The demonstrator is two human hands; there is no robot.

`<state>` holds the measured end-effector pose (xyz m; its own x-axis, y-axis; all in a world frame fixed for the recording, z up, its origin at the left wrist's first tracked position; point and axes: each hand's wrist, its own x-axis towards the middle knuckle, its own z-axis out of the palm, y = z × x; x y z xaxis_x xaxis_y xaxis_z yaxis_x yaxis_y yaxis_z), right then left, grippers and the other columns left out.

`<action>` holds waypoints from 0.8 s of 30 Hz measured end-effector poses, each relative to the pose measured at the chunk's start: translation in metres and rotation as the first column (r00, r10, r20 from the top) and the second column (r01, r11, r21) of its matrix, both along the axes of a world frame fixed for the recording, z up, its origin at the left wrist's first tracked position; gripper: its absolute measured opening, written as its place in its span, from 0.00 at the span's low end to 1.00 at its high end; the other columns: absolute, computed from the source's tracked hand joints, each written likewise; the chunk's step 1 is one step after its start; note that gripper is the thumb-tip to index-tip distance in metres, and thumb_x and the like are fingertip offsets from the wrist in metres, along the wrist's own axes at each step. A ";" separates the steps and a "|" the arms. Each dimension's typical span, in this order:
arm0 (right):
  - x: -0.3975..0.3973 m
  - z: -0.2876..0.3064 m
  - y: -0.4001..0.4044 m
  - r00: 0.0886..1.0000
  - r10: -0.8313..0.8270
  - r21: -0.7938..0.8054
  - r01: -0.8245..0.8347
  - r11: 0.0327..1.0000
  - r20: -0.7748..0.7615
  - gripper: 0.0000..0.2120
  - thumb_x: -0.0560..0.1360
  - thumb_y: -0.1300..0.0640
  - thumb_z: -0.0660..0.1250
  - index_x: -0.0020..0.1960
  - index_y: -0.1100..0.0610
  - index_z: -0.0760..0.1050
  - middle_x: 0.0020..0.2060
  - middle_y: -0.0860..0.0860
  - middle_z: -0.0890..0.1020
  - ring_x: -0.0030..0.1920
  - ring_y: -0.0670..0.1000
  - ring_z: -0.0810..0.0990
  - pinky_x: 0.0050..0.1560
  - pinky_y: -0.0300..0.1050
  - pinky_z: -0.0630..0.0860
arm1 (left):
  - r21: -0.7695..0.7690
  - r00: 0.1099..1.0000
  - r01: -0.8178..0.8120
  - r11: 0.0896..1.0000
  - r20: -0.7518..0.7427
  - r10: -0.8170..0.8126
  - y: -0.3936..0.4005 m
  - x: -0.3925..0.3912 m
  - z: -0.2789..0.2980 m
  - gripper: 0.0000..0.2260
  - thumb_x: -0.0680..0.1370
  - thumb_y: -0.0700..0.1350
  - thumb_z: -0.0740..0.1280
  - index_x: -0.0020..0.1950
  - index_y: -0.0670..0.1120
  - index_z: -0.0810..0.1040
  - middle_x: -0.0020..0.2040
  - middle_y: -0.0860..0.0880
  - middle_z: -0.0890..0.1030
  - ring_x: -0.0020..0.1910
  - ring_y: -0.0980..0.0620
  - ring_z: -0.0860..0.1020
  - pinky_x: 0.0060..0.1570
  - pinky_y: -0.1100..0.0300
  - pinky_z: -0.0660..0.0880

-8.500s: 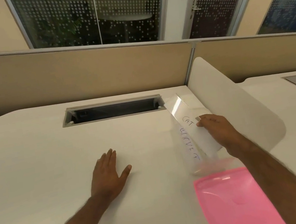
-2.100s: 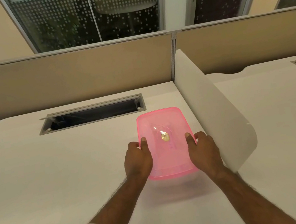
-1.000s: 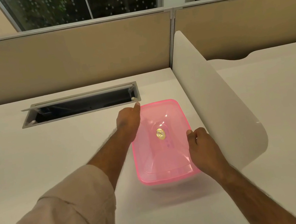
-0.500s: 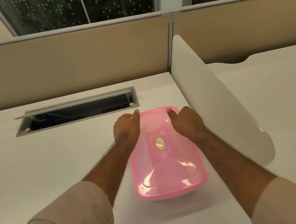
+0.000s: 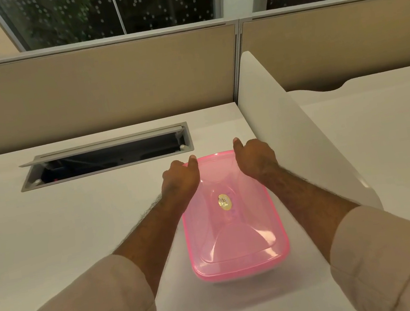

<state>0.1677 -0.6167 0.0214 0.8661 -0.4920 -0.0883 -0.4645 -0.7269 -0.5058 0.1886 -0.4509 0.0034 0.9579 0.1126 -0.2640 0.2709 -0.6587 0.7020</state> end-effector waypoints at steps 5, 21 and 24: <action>0.000 0.002 0.003 0.998 -0.052 -0.015 0.053 0.998 0.044 0.27 0.82 0.47 0.48 0.55 0.67 0.77 0.56 0.62 0.81 0.57 0.62 0.78 0.56 0.49 0.73 | 0.102 0.998 -0.007 0.995 -0.056 0.012 -0.005 0.000 0.006 0.27 0.81 0.62 0.52 0.73 0.45 0.65 0.72 0.41 0.69 0.67 0.40 0.72 0.63 0.45 0.74; -0.035 0.005 -0.004 0.975 0.078 0.136 -0.108 0.985 0.209 0.26 0.77 0.41 0.60 0.46 0.65 0.79 0.41 0.58 0.83 0.45 0.59 0.81 0.48 0.51 0.77 | -0.143 0.996 0.018 0.990 -0.079 -0.029 0.001 0.006 0.005 0.24 0.83 0.57 0.51 0.73 0.46 0.68 0.71 0.44 0.72 0.65 0.43 0.72 0.57 0.52 0.69; -0.037 0.008 0.001 0.971 0.036 0.218 -0.089 0.972 0.237 0.23 0.77 0.43 0.61 0.46 0.64 0.80 0.40 0.56 0.83 0.44 0.59 0.80 0.46 0.49 0.76 | -0.112 0.993 -0.003 0.994 -0.116 -0.010 0.000 0.005 0.009 0.23 0.83 0.56 0.52 0.72 0.45 0.69 0.71 0.44 0.72 0.67 0.41 0.71 0.62 0.49 0.70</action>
<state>0.1305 -0.6161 0.0298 0.9043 -0.4267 0.0144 -0.2739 -0.6057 -0.7471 0.1939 -0.4512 0.0122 0.9202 0.0727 -0.3847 0.3531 -0.5788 0.7351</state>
